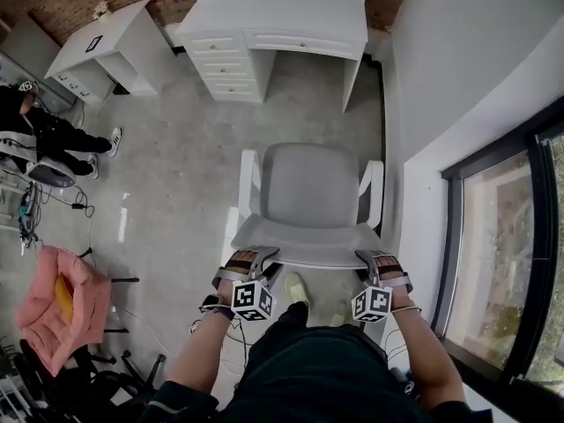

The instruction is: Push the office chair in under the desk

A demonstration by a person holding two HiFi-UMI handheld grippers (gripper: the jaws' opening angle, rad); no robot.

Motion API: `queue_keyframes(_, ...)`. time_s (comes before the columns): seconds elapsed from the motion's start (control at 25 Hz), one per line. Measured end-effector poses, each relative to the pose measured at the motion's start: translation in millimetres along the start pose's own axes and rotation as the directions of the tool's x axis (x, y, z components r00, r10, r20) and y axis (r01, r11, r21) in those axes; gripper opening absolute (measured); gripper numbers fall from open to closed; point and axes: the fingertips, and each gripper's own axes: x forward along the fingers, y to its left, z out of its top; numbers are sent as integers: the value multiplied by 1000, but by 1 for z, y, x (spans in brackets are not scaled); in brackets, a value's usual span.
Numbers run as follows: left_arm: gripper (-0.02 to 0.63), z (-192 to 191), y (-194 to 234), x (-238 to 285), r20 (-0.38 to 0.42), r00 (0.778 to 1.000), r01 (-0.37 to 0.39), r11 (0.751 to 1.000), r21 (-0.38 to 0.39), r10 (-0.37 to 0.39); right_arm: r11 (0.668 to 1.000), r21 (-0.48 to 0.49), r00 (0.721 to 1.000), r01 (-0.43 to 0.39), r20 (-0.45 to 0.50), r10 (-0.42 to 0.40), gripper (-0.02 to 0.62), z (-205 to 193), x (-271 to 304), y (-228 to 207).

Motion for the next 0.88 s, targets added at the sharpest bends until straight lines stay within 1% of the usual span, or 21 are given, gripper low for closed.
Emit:
queue_keyframes(0.12,152,0,11,8,-6,1000,-7,1000,-14,7,1000,-12,1000,-5,-30,5,113,-4,11,-10)
queue_keyframes(0.28,150,1,28,17,-22,1000,10,1000,-19,-10,1000,-24,998,-9,-55,8,104,-8,25,-25)
queue_keyframes(0.48,147,6,43,29,-21,1000,-2,1000,-7,2,1000,-29,998,6,-68,-8,107,-15,37,-45)
queue_keyframes(0.88,147,12,78,53,-39,999,0,999,-34,-1,999,-40,997,10,-74,-13,107,-27,65,-81)
